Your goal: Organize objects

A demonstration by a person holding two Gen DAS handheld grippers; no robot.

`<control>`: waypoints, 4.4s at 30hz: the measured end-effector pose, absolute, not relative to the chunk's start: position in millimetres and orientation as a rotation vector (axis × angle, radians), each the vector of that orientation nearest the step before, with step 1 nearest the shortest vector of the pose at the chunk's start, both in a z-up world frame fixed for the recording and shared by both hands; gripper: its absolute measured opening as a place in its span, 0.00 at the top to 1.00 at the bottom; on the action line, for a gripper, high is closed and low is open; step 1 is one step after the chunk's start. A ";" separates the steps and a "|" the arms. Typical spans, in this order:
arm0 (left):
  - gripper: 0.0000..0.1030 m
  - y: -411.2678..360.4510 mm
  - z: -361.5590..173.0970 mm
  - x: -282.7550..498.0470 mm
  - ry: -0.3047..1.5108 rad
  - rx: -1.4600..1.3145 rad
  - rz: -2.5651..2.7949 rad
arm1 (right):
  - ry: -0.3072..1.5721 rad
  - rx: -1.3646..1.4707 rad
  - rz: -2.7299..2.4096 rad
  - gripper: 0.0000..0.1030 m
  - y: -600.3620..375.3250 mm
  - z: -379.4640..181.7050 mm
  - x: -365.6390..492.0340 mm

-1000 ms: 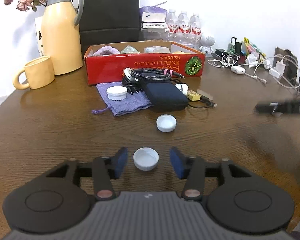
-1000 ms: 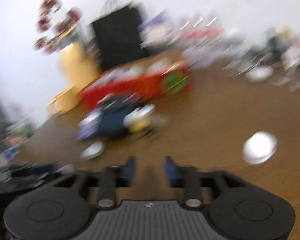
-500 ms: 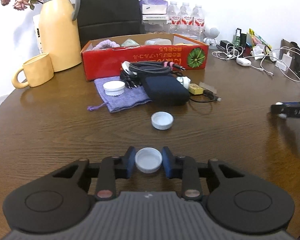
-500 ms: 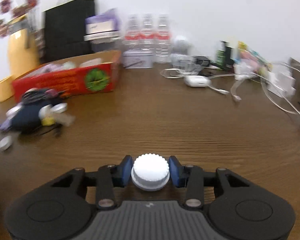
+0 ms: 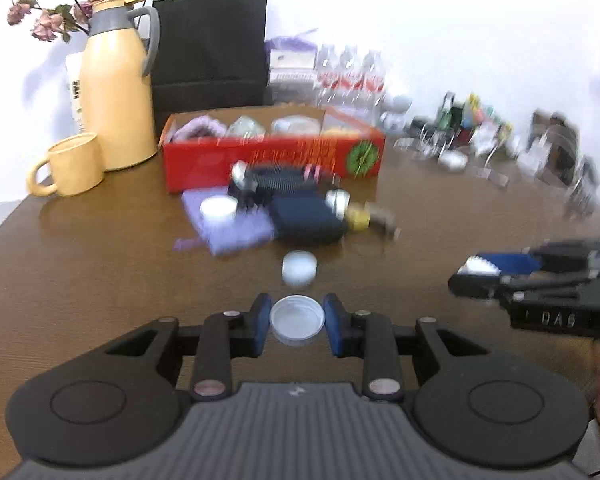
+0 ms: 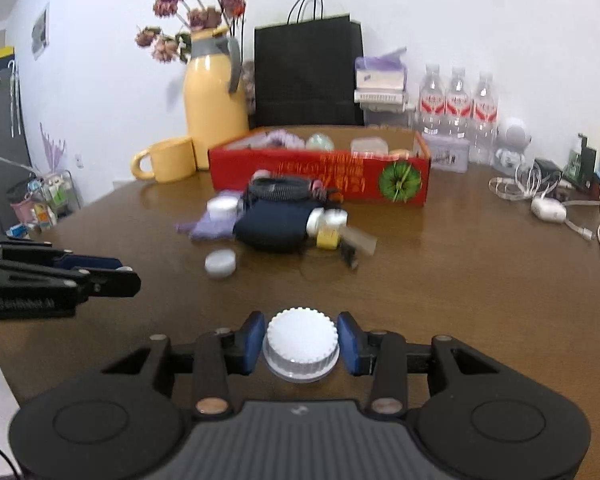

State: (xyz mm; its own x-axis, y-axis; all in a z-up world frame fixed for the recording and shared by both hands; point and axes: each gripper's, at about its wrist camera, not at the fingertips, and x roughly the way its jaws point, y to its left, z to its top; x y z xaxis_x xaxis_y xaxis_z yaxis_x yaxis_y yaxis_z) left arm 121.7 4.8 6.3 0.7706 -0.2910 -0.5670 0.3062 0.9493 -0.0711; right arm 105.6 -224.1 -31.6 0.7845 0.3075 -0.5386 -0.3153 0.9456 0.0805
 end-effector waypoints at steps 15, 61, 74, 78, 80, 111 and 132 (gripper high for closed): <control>0.71 1.3 41.3 484.9 0.809 0.132 -0.153 | 0.642 0.059 0.366 0.62 -182.4 58.4 463.1; 0.00 51.8 63.2 41.9 0.448 0.147 -0.326 | 0.514 -0.002 0.305 0.20 -266.7 41.0 38.0; 0.17 48.7 20.8 169.0 0.516 0.151 -0.302 | 0.563 -0.058 0.278 0.35 -248.2 4.8 142.3; 0.25 44.1 -2.8 231.6 0.596 0.154 -0.287 | 0.610 -0.075 0.276 0.47 -239.7 -16.1 192.6; 0.31 41.7 -11.5 257.3 0.620 0.152 -0.291 | 0.636 -0.073 0.281 0.55 -236.0 -26.0 215.2; 0.60 47.1 2.2 220.8 0.602 0.041 -0.327 | 0.660 -0.041 0.289 0.81 -233.3 -58.4 254.8; 0.60 57.9 1.1 111.4 0.627 -0.010 -0.281 | 0.550 0.015 0.219 0.84 -248.8 -43.4 144.2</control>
